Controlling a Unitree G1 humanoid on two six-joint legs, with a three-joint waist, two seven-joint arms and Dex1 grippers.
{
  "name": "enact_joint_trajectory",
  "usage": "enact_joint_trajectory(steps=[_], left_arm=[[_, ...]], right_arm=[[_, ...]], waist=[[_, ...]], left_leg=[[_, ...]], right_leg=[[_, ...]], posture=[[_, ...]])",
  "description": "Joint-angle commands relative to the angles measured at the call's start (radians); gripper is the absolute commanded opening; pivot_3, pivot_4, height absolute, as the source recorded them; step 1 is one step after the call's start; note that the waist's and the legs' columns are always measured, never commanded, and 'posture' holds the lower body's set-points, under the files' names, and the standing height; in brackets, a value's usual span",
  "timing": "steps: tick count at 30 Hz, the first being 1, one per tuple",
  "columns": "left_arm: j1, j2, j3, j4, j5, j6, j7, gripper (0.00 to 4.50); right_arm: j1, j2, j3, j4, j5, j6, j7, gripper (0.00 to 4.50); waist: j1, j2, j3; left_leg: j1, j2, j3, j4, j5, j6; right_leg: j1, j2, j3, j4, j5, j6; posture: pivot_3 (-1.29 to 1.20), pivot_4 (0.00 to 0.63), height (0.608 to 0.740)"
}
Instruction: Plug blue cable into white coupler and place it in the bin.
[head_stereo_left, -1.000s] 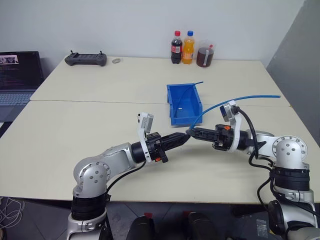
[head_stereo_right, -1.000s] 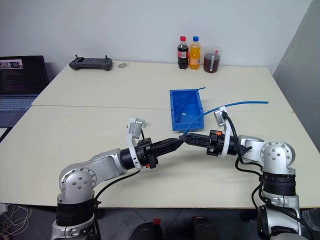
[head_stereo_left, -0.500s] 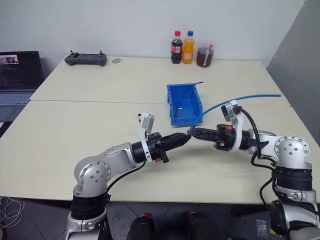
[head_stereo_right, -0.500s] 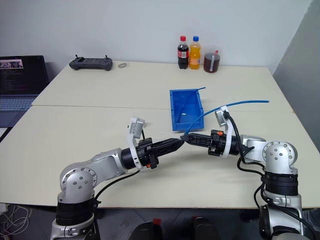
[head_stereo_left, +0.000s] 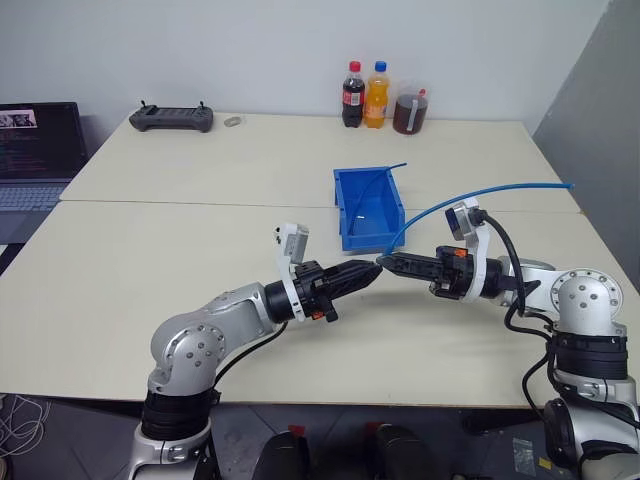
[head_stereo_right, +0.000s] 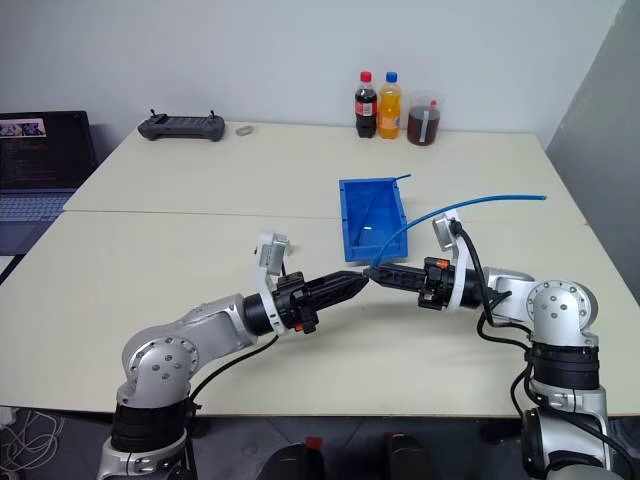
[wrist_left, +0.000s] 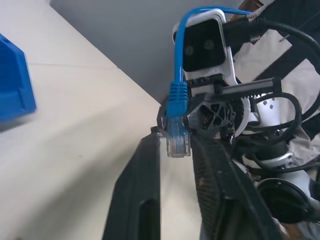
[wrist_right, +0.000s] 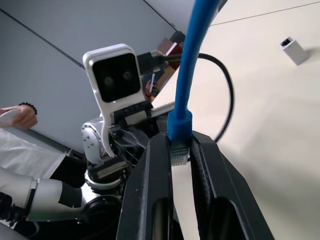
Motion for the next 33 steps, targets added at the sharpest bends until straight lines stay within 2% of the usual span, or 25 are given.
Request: enact_joint_trajectory(steps=[1, 4, 9, 13, 17, 20, 22, 28, 33], left_arm=[[0.035, 0.063, -0.015, -0.058, 0.027, -0.044, -0.077, 2.06], [0.067, 0.108, -0.013, -0.072, 0.049, -0.065, -0.1, 2.69], [0.129, 0.177, -0.04, -0.075, 0.219, -0.155, -0.066, 3.73], [0.2, 0.217, -0.098, 0.071, 0.571, -0.353, 0.114, 4.48], [0.212, 0.199, -0.104, 0.131, 0.697, -0.446, 0.183, 4.48], [0.183, 0.193, -0.091, 0.233, 0.837, -0.517, 0.301, 4.48], [0.152, 0.175, -0.072, 0.32, 0.853, -0.569, 0.312, 4.48], [0.027, 0.133, -0.05, 0.532, 0.836, -0.673, 0.239, 4.48], [-0.1, 0.118, -0.072, 0.73, 0.817, -0.749, 0.076, 4.48]], right_arm=[[-0.025, -0.012, -0.002, -0.001, -0.02, -0.044, 0.006, 0.22], [-0.026, -0.014, -0.001, 0.006, -0.038, -0.068, 0.006, 0.22], [-0.021, -0.014, -0.007, 0.009, -0.057, -0.095, 0.001, 0.22], [-0.007, -0.011, -0.009, 0.012, -0.07, -0.12, -0.007, 0.22], [-0.004, -0.015, -0.004, 0.012, -0.074, -0.126, 0.0, 0.22], [-0.023, -0.018, 0.003, 0.031, -0.091, -0.138, 0.007, 0.22], [-0.036, -0.011, 0.005, 0.041, -0.096, -0.142, 0.006, 0.22], [-0.041, -0.011, 0.014, 0.045, -0.105, -0.151, 0.005, 0.22], [-0.038, -0.022, 0.02, 0.032, -0.118, -0.156, 0.004, 0.22]], waist=[[-0.002, 0.0, 0.0], [-0.001, 0.0, 0.0], [-0.001, 0.001, 0.001], [-0.001, 0.001, 0.001], [0.0, 0.0, 0.002], [0.003, 0.0, 0.002], [0.005, 0.0, 0.002], [0.004, 0.0, 0.002], [0.005, 0.0, 0.002]], left_leg=[[0.0, 0.0, 0.0, 0.0, 0.0, 0.0], [0.0, 0.0, 0.0, -0.001, 0.0, 0.0], [0.0, 0.0, 0.001, -0.001, 0.0, 0.0], [0.0, 0.0, 0.001, -0.001, 0.0, 0.0], [-0.001, 0.001, 0.001, -0.002, 0.0, 0.0], [-0.002, 0.001, 0.002, -0.002, 0.0, 0.0], [-0.002, 0.0, 0.002, -0.002, 0.0, 0.0], [-0.002, 0.0, 0.003, -0.002, 0.0, 0.0], [-0.002, 0.0, 0.003, -0.001, 0.0, 0.0]], right_leg=[[0.0, 0.0, 0.0, 0.0, 0.0, 0.0], [0.0, 0.0, 0.0, 0.0, 0.0, 0.0], [-0.001, 0.0, 0.0, -0.001, 0.0, 0.0], [-0.001, 0.0, 0.001, -0.001, 0.0, 0.0], [-0.002, -0.001, 0.001, -0.001, 0.001, -0.002], [-0.003, -0.002, 0.0, -0.001, 0.002, -0.003], [-0.003, -0.002, 0.0, -0.001, 0.002, -0.003], [-0.003, -0.002, 0.0, 0.0, 0.002, -0.003], [-0.003, -0.002, -0.001, 0.0, 0.002, -0.003]], posture=[[0.0, 0.15, 0.74], [0.0, 0.15, 0.74], [0.0, 0.15, 0.74], [0.0, 0.15, 0.74], [0.0, 0.15, 0.74], [0.0, 0.15, 0.74], [0.0, 0.15, 0.74], [0.0, 0.15, 0.74], [0.0, 0.15, 0.74]])
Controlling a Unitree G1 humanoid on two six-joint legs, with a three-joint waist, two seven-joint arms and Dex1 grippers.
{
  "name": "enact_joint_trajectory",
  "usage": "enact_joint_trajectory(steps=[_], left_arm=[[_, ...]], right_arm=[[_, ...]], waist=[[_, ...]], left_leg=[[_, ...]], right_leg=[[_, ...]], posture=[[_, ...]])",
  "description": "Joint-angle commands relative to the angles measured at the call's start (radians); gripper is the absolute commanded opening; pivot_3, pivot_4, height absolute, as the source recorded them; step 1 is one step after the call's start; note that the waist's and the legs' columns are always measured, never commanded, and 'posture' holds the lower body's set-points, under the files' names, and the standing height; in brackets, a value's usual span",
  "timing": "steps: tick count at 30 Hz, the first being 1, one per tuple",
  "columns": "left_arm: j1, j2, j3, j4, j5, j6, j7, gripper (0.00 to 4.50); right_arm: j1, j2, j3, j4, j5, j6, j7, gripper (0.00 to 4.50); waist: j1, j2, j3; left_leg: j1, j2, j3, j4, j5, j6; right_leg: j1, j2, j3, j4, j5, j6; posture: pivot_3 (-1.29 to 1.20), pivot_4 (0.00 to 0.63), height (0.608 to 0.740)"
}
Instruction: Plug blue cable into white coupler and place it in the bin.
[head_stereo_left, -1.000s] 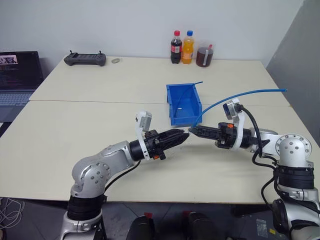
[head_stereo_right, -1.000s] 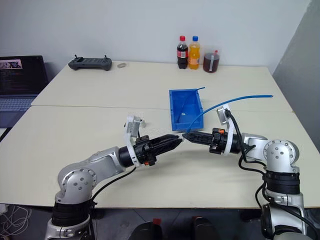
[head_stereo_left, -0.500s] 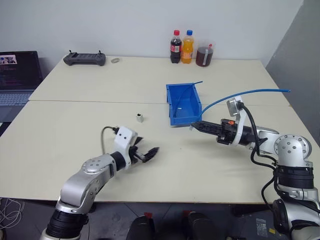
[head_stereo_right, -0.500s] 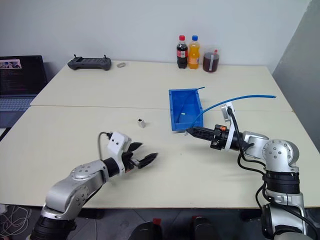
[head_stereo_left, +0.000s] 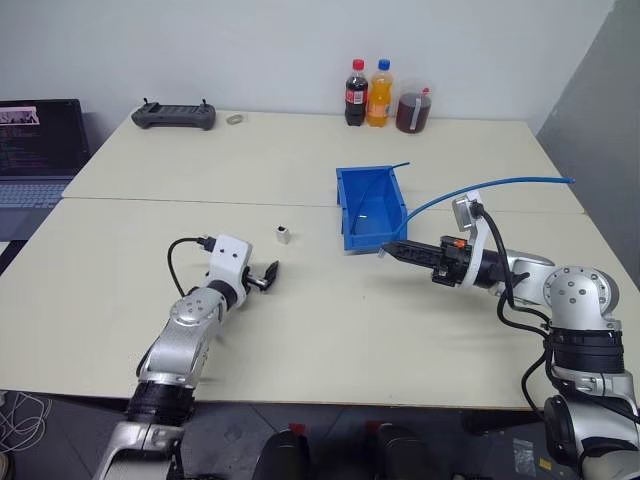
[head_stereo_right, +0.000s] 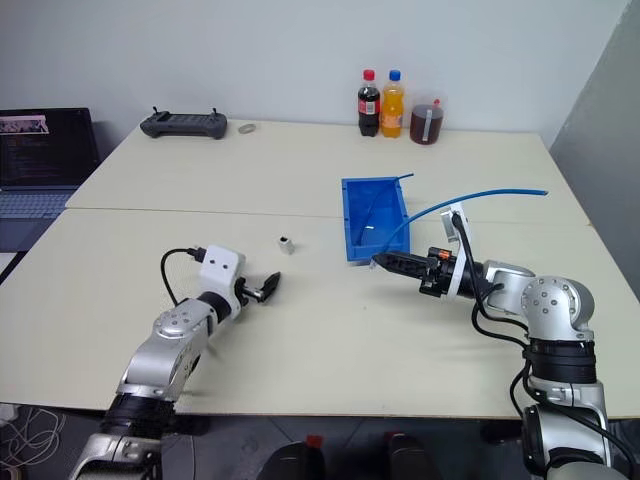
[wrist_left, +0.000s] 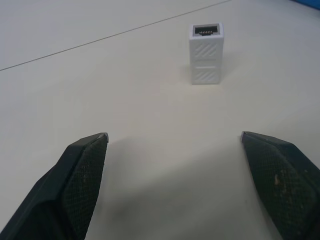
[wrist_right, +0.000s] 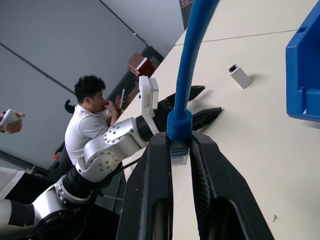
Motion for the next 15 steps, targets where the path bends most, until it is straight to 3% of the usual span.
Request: enact_joint_trajectory(steps=[1, 9, 15], left_arm=[[-0.074, -0.005, -0.01, 0.119, 0.001, -0.07, -0.12, 4.48], [-0.344, -0.02, -0.007, 0.531, 0.059, -0.196, -0.212, 4.48], [-0.433, -0.051, -0.019, 0.675, 0.082, -0.265, -0.289, 4.48]], right_arm=[[-0.021, -0.018, -0.012, -0.029, -0.006, -0.019, 0.008, 0.22], [-0.019, -0.025, -0.027, -0.04, -0.004, -0.011, -0.001, 0.22], [-0.01, -0.023, -0.033, -0.053, 0.003, -0.007, -0.013, 0.22]], waist=[[-0.001, 0.0, 0.0], [-0.001, -0.001, 0.0], [-0.003, -0.001, 0.0]], left_leg=[[0.0, 0.0, 0.0, 0.0, 0.0, 0.0], [0.0, 0.0, 0.002, 0.0, 0.0, 0.0], [-0.005, 0.0, 0.003, 0.0, 0.0, 0.0]], right_leg=[[0.0, 0.0, 0.0, 0.0, 0.0, 0.0], [0.0, 0.0, 0.001, 0.0, 0.0, 0.0], [-0.005, 0.0, 0.001, 0.0, 0.0, 0.0]], posture=[[0.0, 0.15, 0.74], [0.0, 0.15, 0.74], [0.0, 0.15, 0.74]])
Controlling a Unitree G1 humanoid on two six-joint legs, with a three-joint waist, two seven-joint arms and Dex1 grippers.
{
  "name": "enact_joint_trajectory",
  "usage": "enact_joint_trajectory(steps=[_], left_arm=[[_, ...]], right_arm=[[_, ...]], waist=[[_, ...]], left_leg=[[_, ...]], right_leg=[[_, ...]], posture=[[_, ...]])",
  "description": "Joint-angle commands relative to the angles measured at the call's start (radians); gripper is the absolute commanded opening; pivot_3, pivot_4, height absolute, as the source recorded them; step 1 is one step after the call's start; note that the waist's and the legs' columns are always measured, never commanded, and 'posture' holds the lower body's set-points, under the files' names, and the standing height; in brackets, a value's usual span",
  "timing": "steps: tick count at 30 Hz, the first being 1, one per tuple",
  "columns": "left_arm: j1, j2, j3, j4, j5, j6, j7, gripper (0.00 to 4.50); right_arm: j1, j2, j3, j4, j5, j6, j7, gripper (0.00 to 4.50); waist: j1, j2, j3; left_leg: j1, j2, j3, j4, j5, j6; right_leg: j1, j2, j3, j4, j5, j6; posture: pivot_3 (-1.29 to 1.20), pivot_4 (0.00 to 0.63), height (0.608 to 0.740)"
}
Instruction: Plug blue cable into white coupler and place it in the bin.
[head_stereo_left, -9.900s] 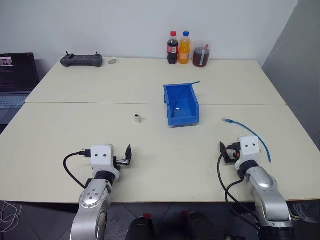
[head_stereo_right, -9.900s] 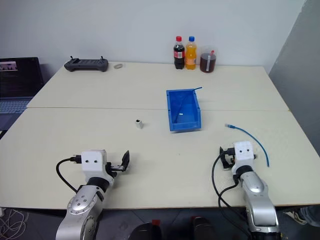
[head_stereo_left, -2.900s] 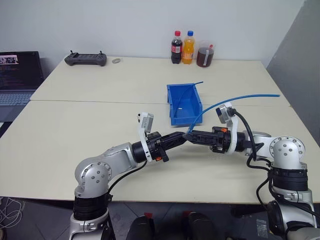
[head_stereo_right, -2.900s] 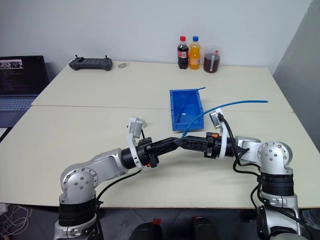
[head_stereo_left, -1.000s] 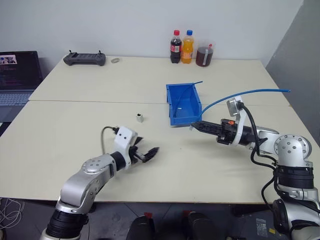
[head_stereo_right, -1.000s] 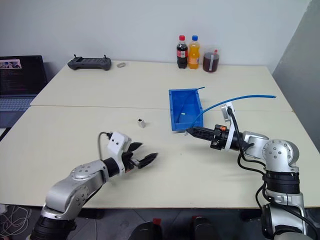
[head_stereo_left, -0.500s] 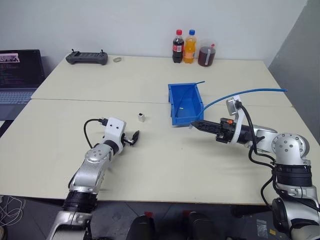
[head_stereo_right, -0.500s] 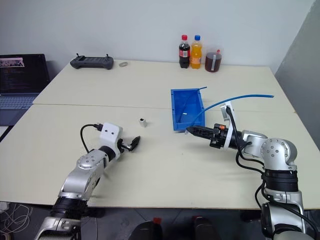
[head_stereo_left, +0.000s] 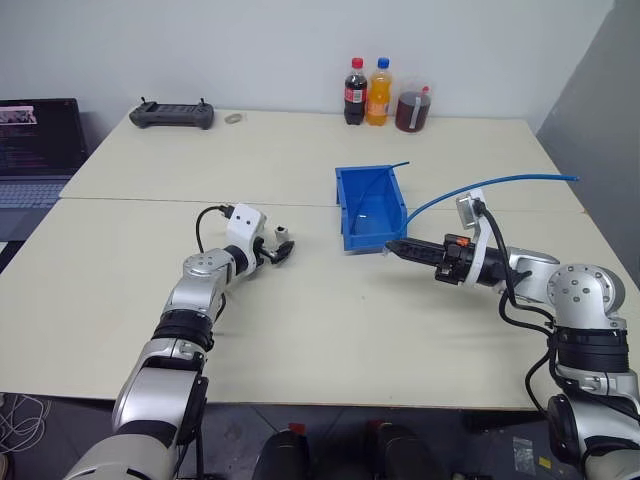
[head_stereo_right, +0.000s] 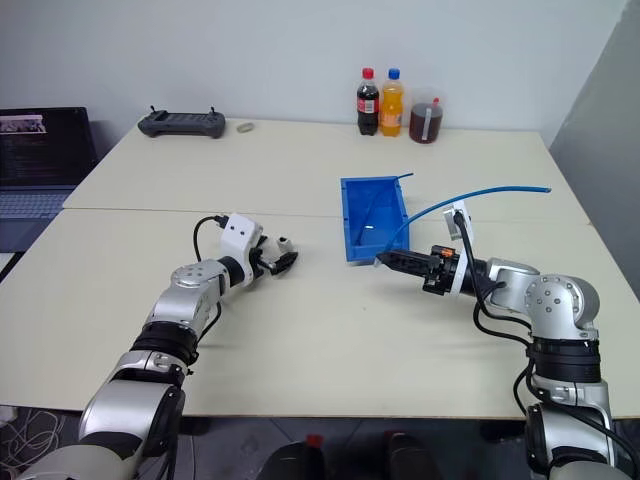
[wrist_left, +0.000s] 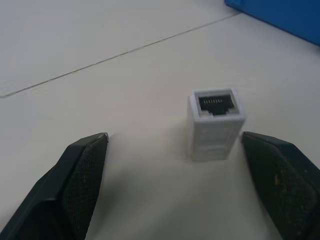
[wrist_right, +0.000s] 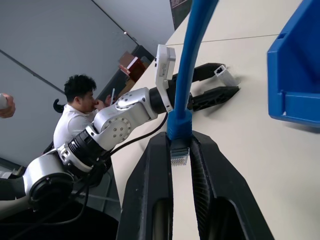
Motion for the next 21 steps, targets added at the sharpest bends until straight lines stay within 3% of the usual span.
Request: enact_joint_trajectory(steps=[1, 5, 18, 21], left_arm=[[-0.048, -0.032, -0.008, 0.059, 0.018, -0.037, -0.059, 4.3], [-0.021, -0.028, -0.008, 0.033, 0.024, -0.025, -0.102, 3.58], [0.045, 0.002, 0.02, -0.037, 0.027, 0.027, -0.072, 0.95], [0.059, -0.007, 0.02, -0.078, 0.017, 0.042, -0.081, 0.8]], right_arm=[[-0.003, -0.007, -0.031, -0.049, 0.021, -0.004, -0.008, 0.22], [0.007, -0.006, -0.042, -0.058, 0.027, -0.004, -0.021, 0.22], [0.004, 0.006, -0.05, -0.049, 0.028, -0.008, -0.035, 0.22], [-0.002, 0.012, -0.045, -0.049, 0.027, -0.008, -0.036, 0.22]], waist=[[0.001, 0.0, 0.0], [0.001, 0.0, 0.0], [-0.006, 0.001, -0.001], [-0.006, 0.001, -0.001]], left_leg=[[-0.002, 0.0, 0.0, 0.001, 0.0, 0.0], [-0.008, 0.0, -0.001, 0.002, 0.0, 0.0], [-0.005, 0.002, 0.0, 0.002, 0.0, 0.0], [-0.005, 0.002, 0.001, 0.002, 0.0, 0.0]], right_leg=[[-0.003, 0.0, 0.0, 0.001, 0.0, 0.0], [-0.007, 0.0, 0.0, 0.001, 0.0, 0.0], [-0.006, 0.002, 0.001, 0.003, 0.0, 0.0], [-0.006, 0.002, 0.001, 0.003, 0.0, 0.0]], posture=[[0.0, 0.15, 0.74], [0.0, 0.15, 0.74], [0.0, 0.15, 0.74], [0.0, 0.15, 0.74]])
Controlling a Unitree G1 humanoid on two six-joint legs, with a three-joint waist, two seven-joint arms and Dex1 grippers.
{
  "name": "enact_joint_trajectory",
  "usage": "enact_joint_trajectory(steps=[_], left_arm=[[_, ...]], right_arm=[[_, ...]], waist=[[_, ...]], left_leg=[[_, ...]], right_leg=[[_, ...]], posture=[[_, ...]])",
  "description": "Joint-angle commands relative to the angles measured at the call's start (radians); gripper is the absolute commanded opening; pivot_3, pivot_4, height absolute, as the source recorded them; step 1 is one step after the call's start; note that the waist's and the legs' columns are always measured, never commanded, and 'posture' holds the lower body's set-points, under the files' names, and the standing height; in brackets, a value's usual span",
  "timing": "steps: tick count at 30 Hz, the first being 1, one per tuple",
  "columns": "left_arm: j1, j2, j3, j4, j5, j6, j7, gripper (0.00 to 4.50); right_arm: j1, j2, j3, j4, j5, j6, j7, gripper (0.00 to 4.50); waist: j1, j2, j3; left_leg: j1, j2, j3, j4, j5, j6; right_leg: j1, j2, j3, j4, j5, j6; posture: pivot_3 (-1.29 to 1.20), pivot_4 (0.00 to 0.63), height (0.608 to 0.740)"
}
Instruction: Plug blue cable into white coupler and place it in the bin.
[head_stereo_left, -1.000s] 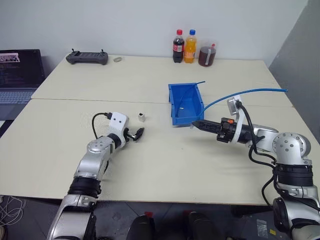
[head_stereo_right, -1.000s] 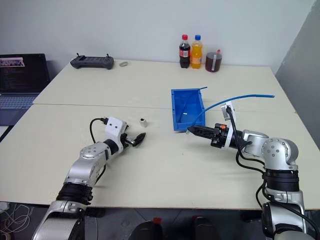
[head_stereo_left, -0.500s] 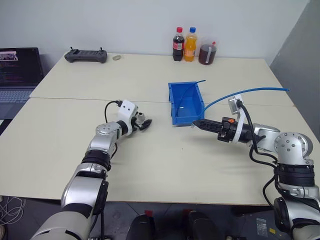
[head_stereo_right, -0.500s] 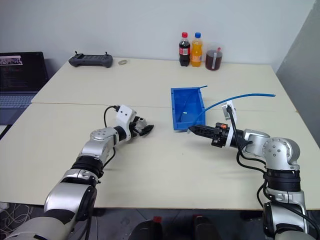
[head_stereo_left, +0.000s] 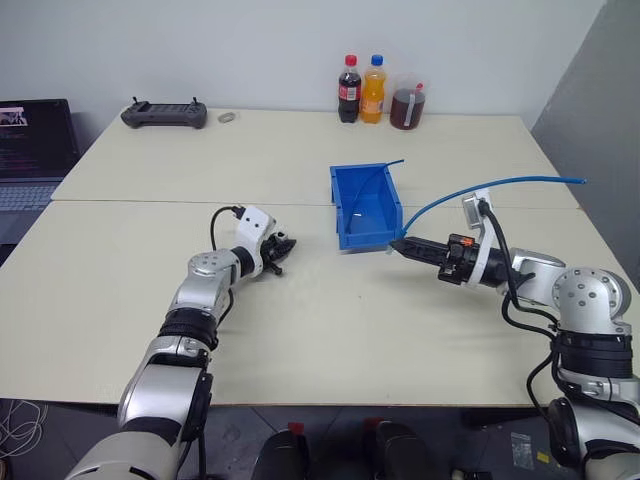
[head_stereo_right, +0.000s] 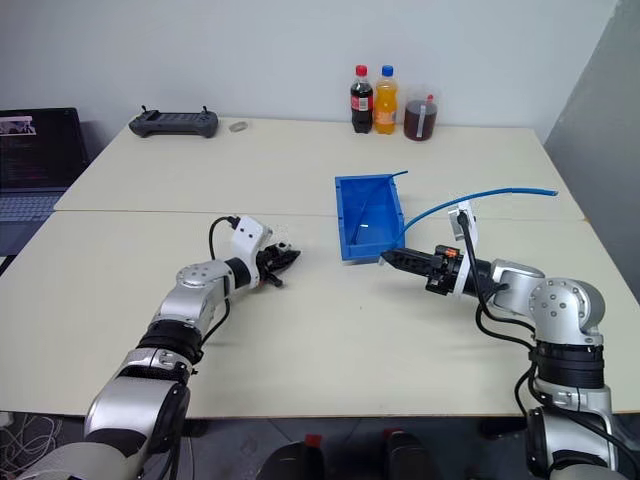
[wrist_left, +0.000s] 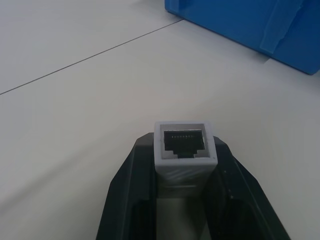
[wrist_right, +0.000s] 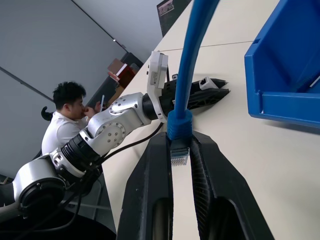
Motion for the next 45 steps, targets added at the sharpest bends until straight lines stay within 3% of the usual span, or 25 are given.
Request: enact_joint_trajectory(steps=[1, 5, 9, 11, 16, 20, 25, 34, 45], left_arm=[[0.037, 0.007, 0.01, -0.053, -0.003, 0.041, -0.006, 0.8], [0.082, 0.012, 0.012, -0.158, -0.017, 0.06, -0.04, 0.8], [0.249, 0.06, -0.035, -0.513, -0.164, 0.189, -0.306, 0.8], [0.294, 0.078, -0.043, -0.603, -0.204, 0.229, -0.365, 0.8], [0.411, 0.189, -0.154, -0.782, -0.2, 0.179, -0.572, 0.8], [0.375, 0.184, -0.241, -0.663, -0.093, 0.012, -0.614, 0.8], [0.317, 0.136, -0.269, -0.561, -0.067, -0.048, -0.623, 0.8], [0.23, 0.072, -0.266, -0.45, -0.06, -0.089, -0.642, 0.8], [0.22, 0.07, -0.259, -0.427, -0.056, -0.108, -0.666, 0.8]], right_arm=[[-0.023, 0.002, -0.016, -0.016, 0.019, -0.011, 0.006, 0.22], [-0.024, 0.003, -0.011, -0.021, 0.012, -0.013, 0.008, 0.22], [-0.024, -0.015, 0.036, -0.066, -0.017, -0.033, 0.04, 0.22], [-0.021, -0.029, 0.063, -0.085, -0.036, -0.048, 0.062, 0.22], [-0.03, -0.047, 0.244, -0.184, -0.201, -0.218, 0.139, 0.22], [-0.015, -0.038, 0.373, -0.217, -0.331, -0.348, 0.178, 0.22], [0.008, -0.033, 0.452, -0.197, -0.425, -0.447, 0.219, 0.22], [0.035, 0.003, 0.507, -0.152, -0.507, -0.517, 0.249, 0.22], [0.057, 0.085, 0.531, -0.041, -0.576, -0.577, 0.252, 0.22]], waist=[[0.0, 0.0, 0.0], [0.002, 0.0, 0.0], [0.0, 0.0, 0.0], [0.002, 0.001, 0.0], [0.003, 0.001, 0.0], [0.008, 0.001, 0.0], [0.013, 0.001, 0.0], [0.009, 0.001, 0.0], [0.008, 0.001, 0.0]], left_leg=[[0.0, 0.0, 0.0, 0.0, 0.0, 0.0], [0.0, 0.0, 0.001, 0.0, 0.0, 0.0], [-0.001, 0.0, 0.001, 0.0, 0.0, -0.001], [-0.001, 0.0, 0.002, -0.001, 0.002, -0.004], [-0.001, 0.0, 0.0, 0.0, 0.0, 0.0], [-0.001, -0.001, -0.001, 0.002, 0.0, 0.0], [-0.003, -0.002, -0.002, 0.003, 0.0, 0.0], [-0.003, -0.001, -0.003, 0.004, 0.0, 0.0], [-0.003, -0.001, -0.003, 0.005, 0.0, 0.0]], right_leg=[[0.0, 0.0, 0.0, 0.0, 0.0, 0.0], [0.0, 0.0, 0.001, -0.001, 0.0, 0.0], [-0.001, -0.001, 0.001, -0.001, 0.0, 0.0], [-0.001, -0.001, 0.001, -0.001, 0.0, 0.0], [-0.001, -0.001, 0.0, 0.0, 0.0, 0.0], [0.0, -0.001, -0.001, 0.0, 0.0, 0.0], [0.0, -0.001, -0.001, -0.001, 0.0, 0.0], [0.0, 0.001, -0.002, 0.0, 0.0, 0.0], [0.0, 0.001, -0.002, 0.0, 0.0, 0.0]], posture=[[0.0, 0.15, 0.74], [0.0, 0.15, 0.74], [0.0, 0.15, 0.74], [0.0, 0.15, 0.74], [0.0, 0.15, 0.74], [0.0, 0.15, 0.74], [0.0, 0.15, 0.74], [0.0, 0.15, 0.74], [0.0, 0.15, 0.74]])
